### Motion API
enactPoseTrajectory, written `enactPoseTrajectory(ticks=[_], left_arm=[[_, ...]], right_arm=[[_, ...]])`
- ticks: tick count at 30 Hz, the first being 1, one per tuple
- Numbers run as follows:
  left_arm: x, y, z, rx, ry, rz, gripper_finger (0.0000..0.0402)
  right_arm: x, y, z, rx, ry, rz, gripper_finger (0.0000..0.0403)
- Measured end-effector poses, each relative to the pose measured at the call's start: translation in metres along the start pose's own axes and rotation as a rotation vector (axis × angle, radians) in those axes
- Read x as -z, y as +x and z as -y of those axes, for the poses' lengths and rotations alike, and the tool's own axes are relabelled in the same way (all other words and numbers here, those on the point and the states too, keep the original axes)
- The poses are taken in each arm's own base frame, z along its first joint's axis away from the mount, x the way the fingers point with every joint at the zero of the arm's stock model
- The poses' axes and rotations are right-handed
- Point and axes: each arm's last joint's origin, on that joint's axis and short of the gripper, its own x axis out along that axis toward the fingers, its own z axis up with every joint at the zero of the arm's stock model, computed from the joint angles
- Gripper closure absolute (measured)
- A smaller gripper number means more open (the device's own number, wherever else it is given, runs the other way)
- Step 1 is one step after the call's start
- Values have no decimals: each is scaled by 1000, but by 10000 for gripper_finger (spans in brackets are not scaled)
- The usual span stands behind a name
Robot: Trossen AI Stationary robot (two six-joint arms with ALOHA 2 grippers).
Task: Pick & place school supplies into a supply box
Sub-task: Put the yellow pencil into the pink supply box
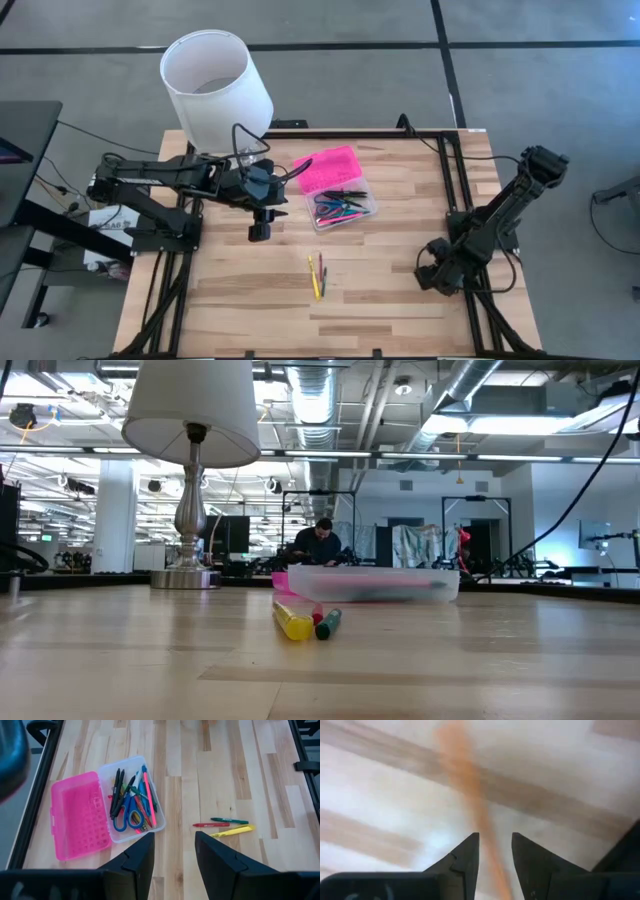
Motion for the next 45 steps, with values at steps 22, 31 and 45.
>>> enactPoseTrajectory(ticks=[22, 31, 45], left_arm=[[1, 0, 0, -9, 28, -11, 265], [2, -1, 5, 6, 23, -14, 265], [2, -1, 5, 6, 51, -13, 265]], right_arm=[[16, -14, -105, -109, -407, 252, 292], [59, -13, -156, -160, -550, 232, 292], [94, 10, -204, -168, -582, 183, 292]])
